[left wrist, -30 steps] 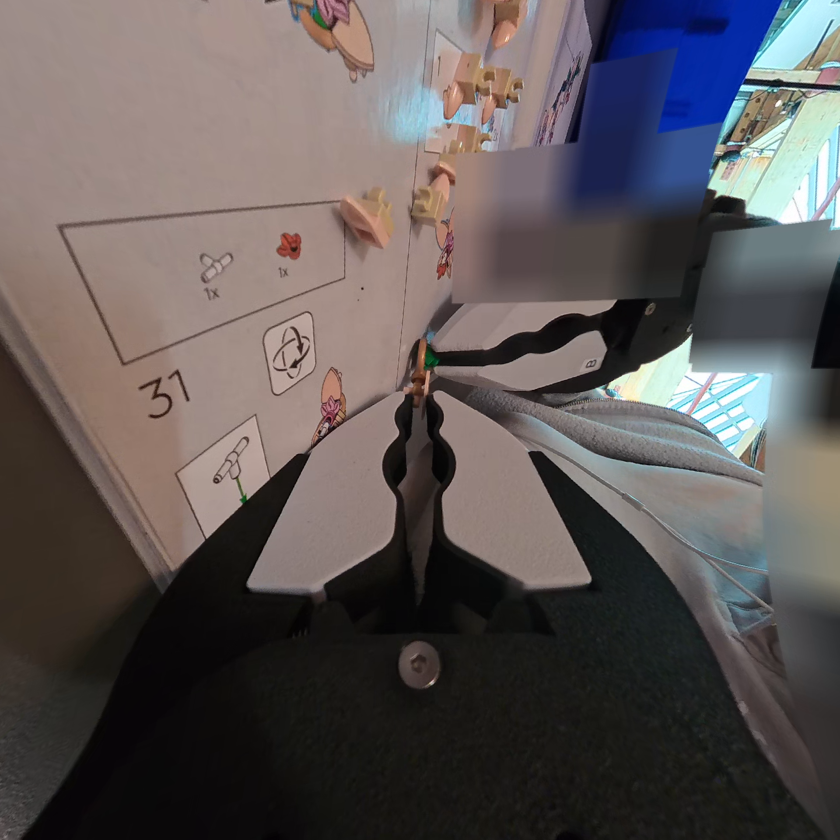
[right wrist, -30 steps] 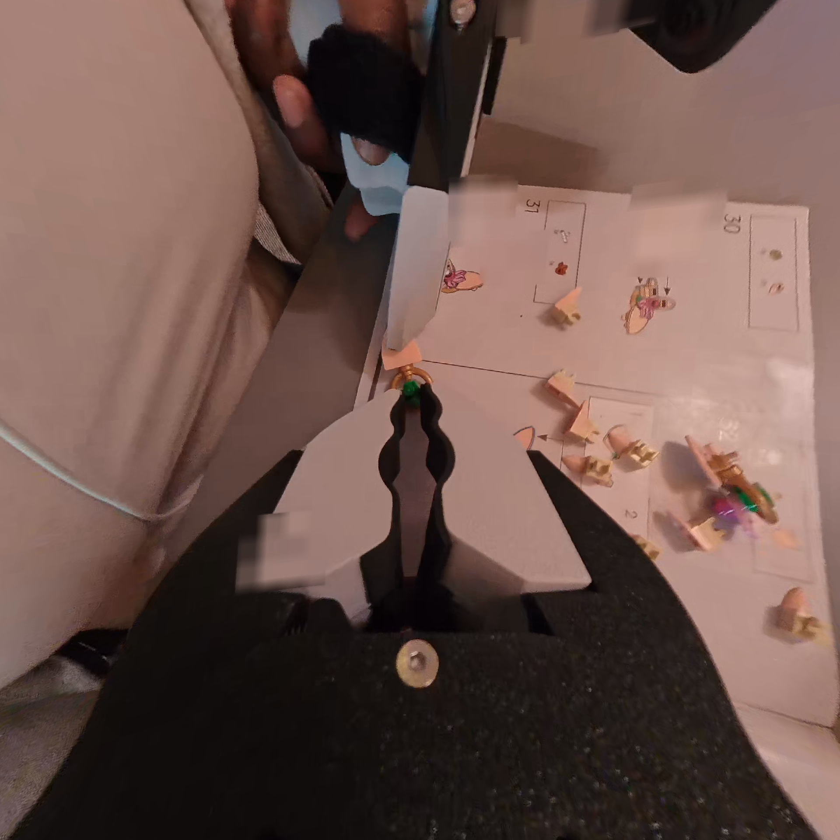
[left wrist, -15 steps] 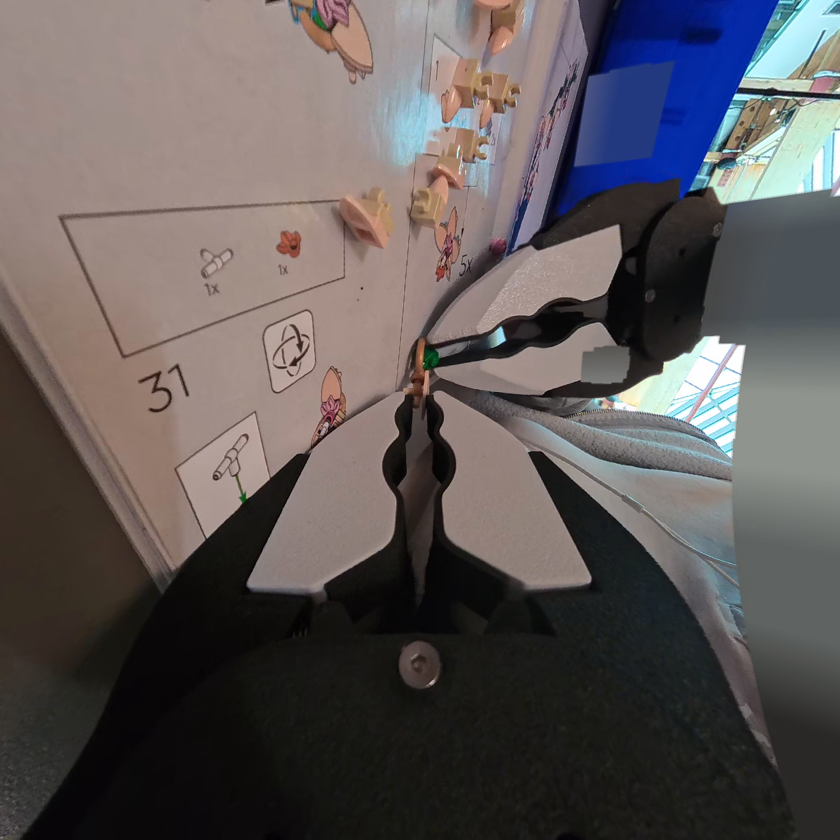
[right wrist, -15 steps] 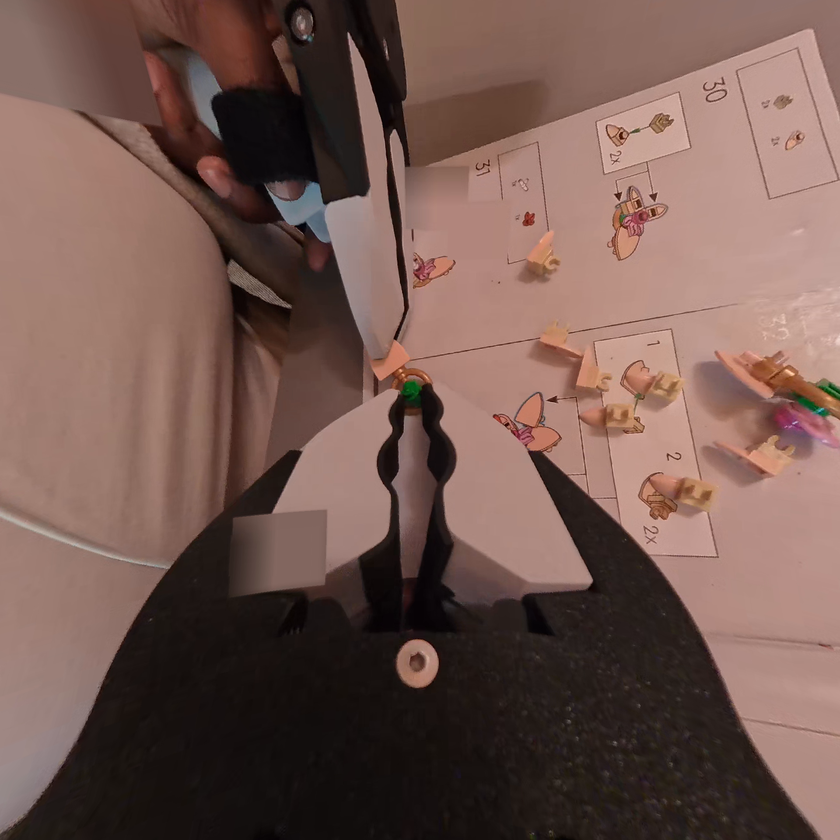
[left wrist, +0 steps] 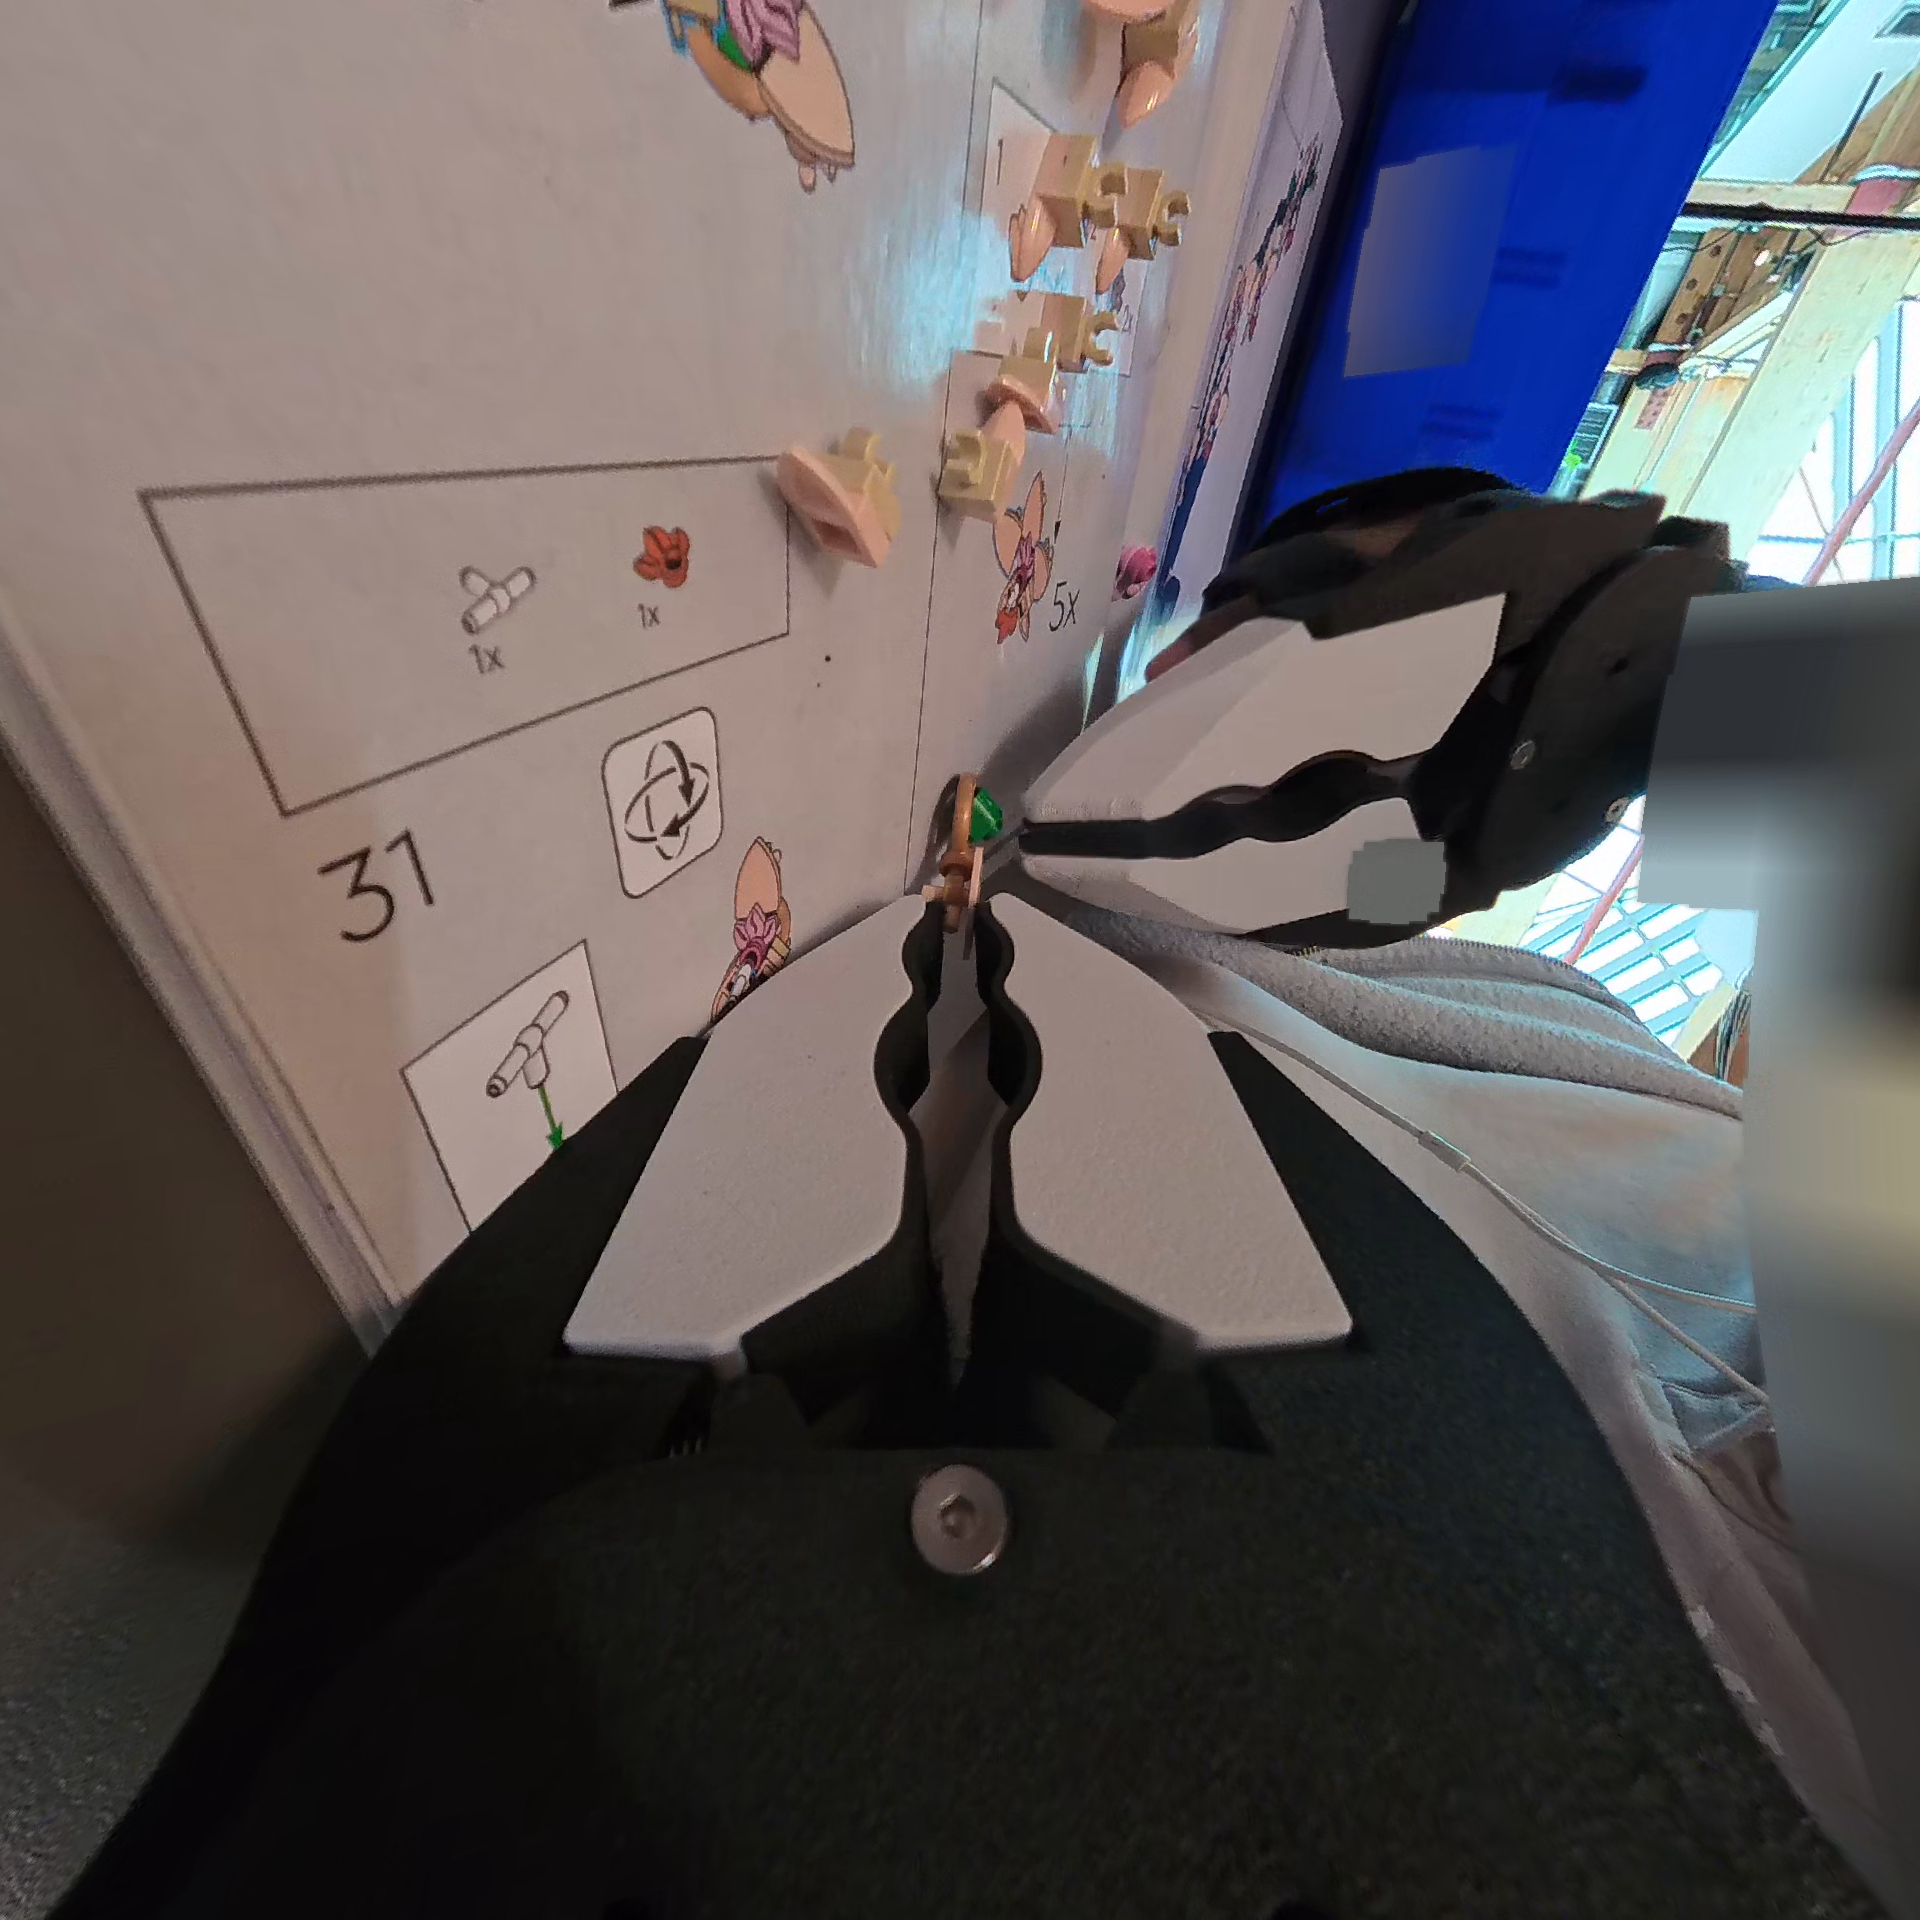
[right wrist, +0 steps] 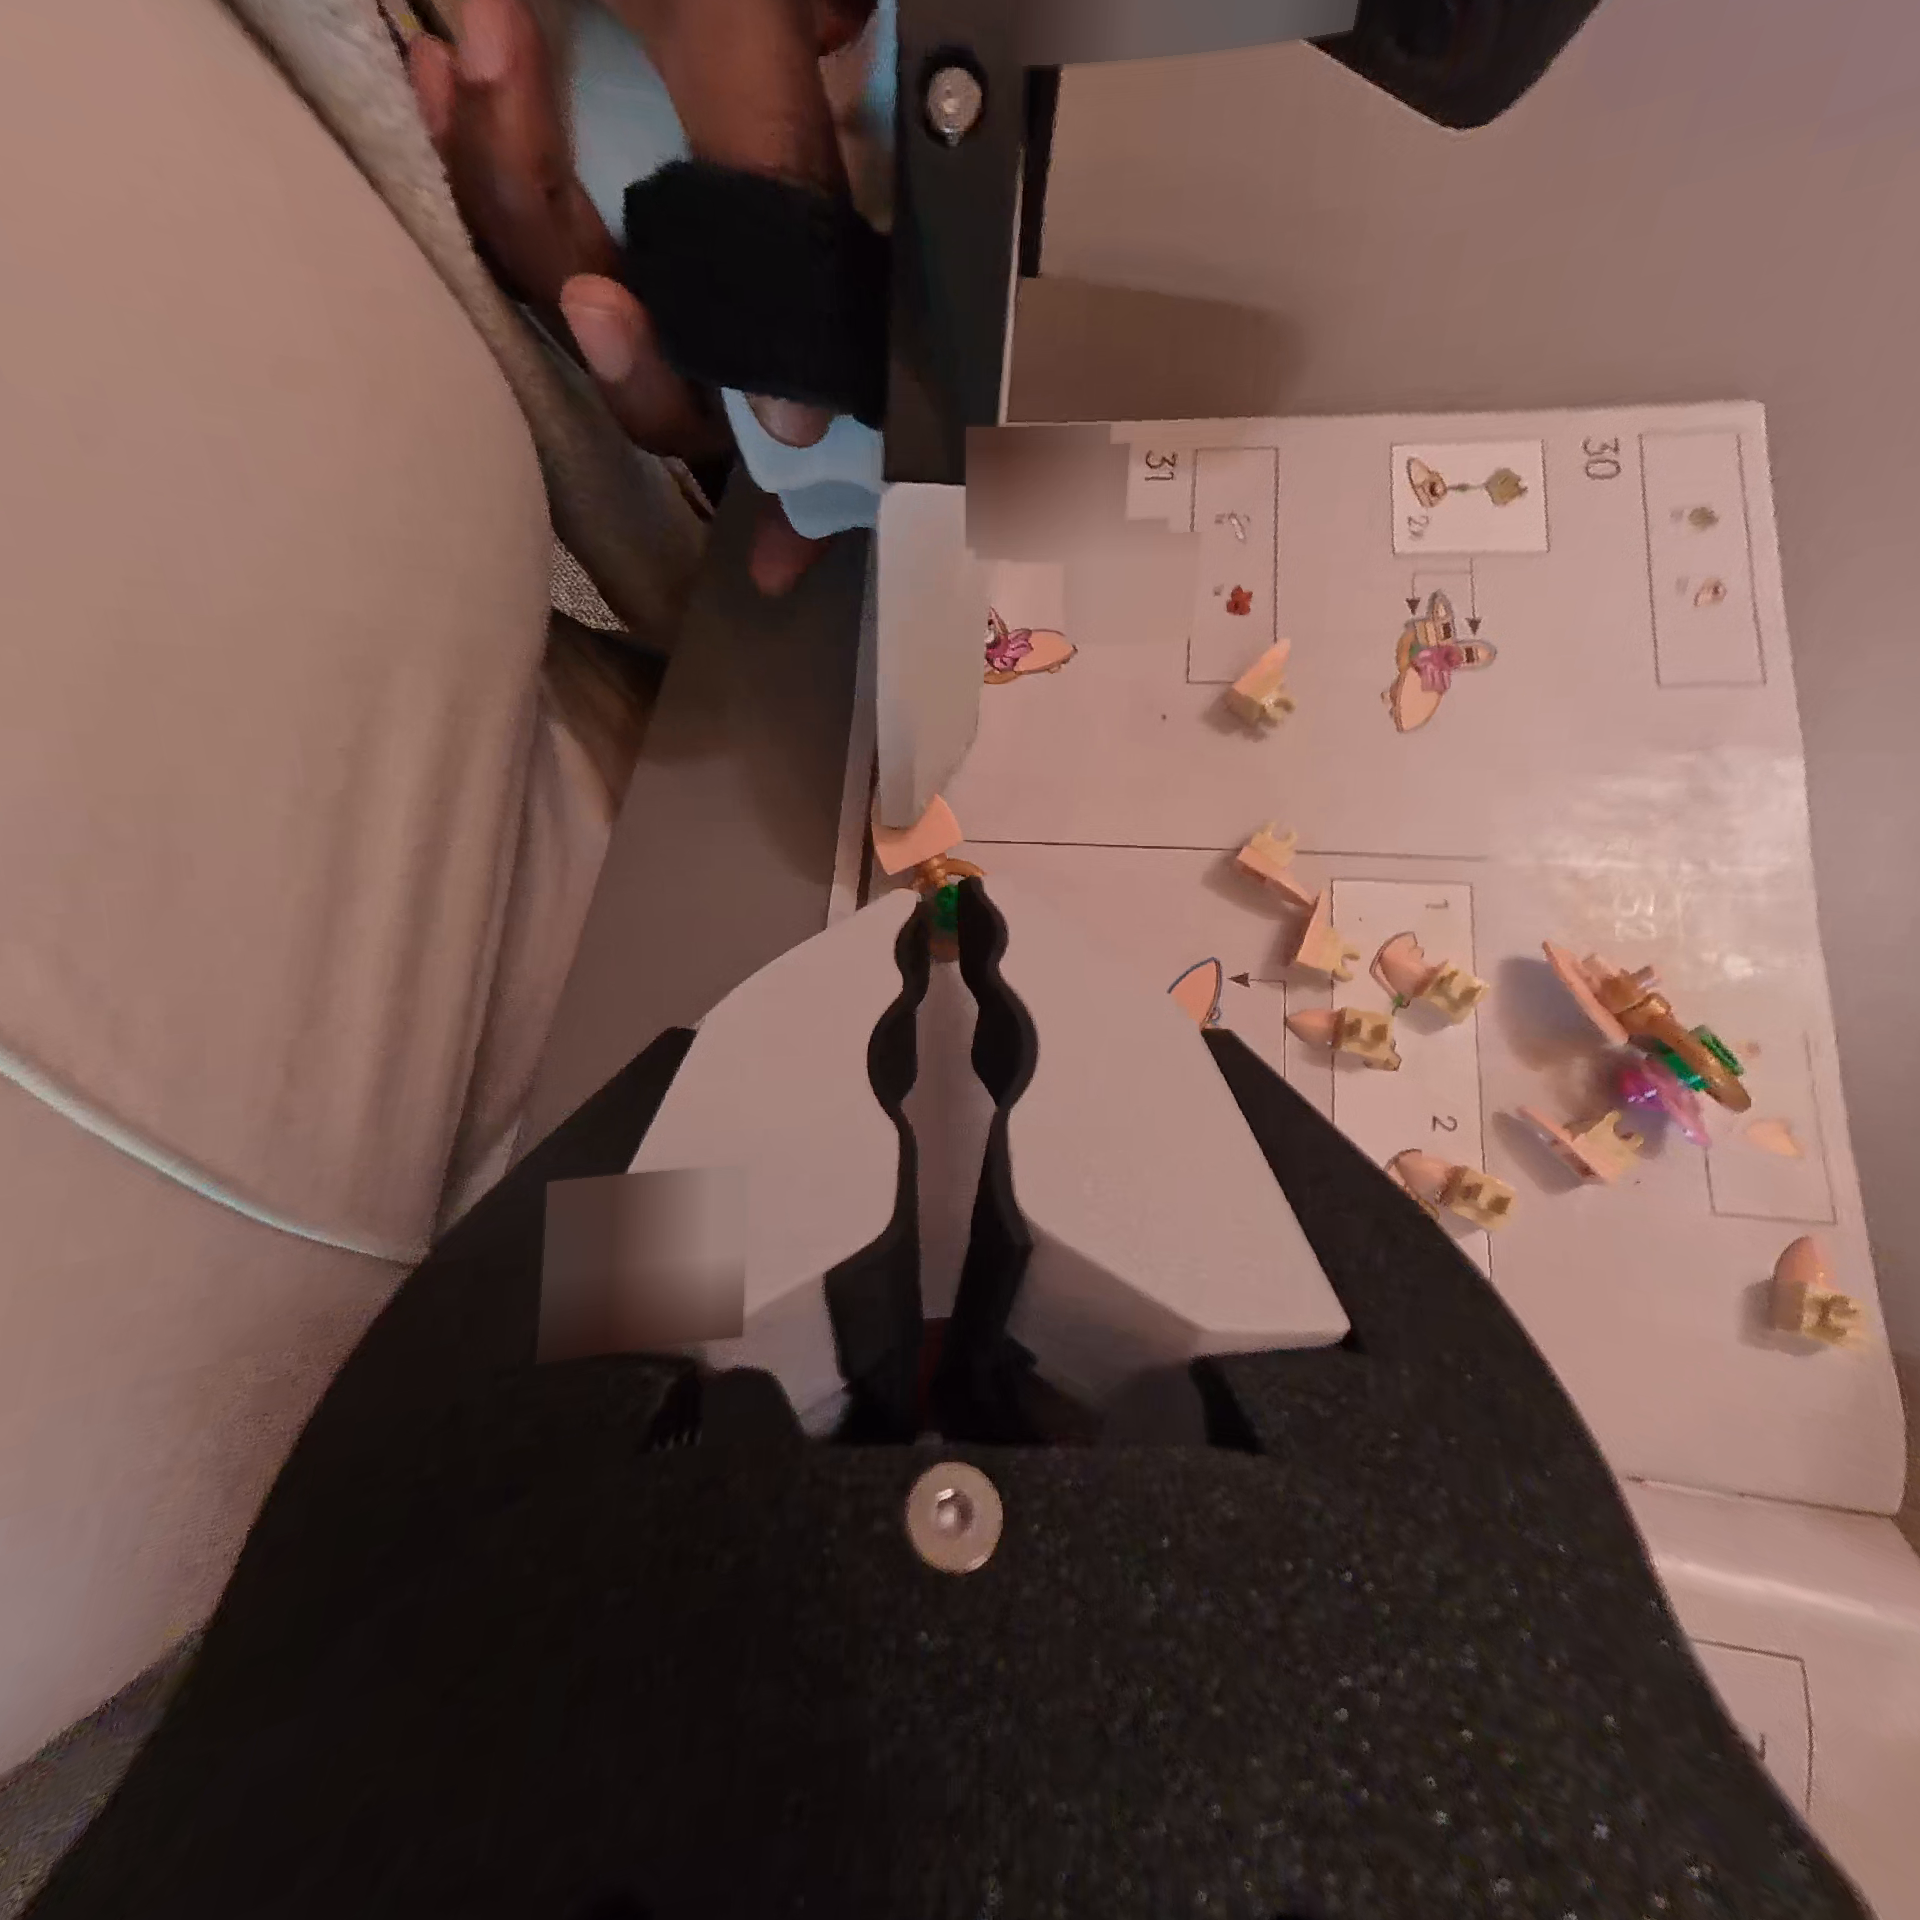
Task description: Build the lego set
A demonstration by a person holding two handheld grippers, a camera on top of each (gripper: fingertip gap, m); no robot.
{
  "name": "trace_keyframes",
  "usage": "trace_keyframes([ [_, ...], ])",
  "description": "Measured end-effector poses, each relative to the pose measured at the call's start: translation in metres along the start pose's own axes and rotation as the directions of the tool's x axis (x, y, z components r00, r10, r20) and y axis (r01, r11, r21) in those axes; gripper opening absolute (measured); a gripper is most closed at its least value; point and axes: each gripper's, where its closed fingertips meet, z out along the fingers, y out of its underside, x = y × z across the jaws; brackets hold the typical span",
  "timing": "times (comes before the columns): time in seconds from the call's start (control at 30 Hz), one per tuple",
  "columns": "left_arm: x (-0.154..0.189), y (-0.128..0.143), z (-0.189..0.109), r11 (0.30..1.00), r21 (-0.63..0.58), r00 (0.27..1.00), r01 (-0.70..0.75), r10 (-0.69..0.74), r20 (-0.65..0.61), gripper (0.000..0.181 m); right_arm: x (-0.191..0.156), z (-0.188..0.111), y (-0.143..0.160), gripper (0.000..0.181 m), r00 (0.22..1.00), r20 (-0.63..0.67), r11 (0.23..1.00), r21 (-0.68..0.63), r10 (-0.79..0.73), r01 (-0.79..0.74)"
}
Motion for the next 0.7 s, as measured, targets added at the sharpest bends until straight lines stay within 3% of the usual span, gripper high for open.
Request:
trace_keyframes([
  [0.17,-0.0001,0.0000,0.0000,1.000,0.001,1.000,-0.001,0.001,-0.001,0.005,0.0005,0.0048,0.0024,0.004,0.998,-0.014,0.998,-0.026,-0.058,0.057],
  [0.5,-0.0002,-0.0001,0.0002,1.000,0.004,1.000,-0.009,0.009,0.001,0.005,0.0055,0.0054,0.0063,0.003,0.983,0.020,0.983,-0.039,0.180,-0.179],
  [0.7,-0.0010,-0.0022,-0.0012,1.000,0.022,1.000,-0.016,0.016,0.012,0.005,-0.0003,0.0045,0.0020,0.004,0.975,0.063,0.977,-0.040,0.214,-0.211],
])
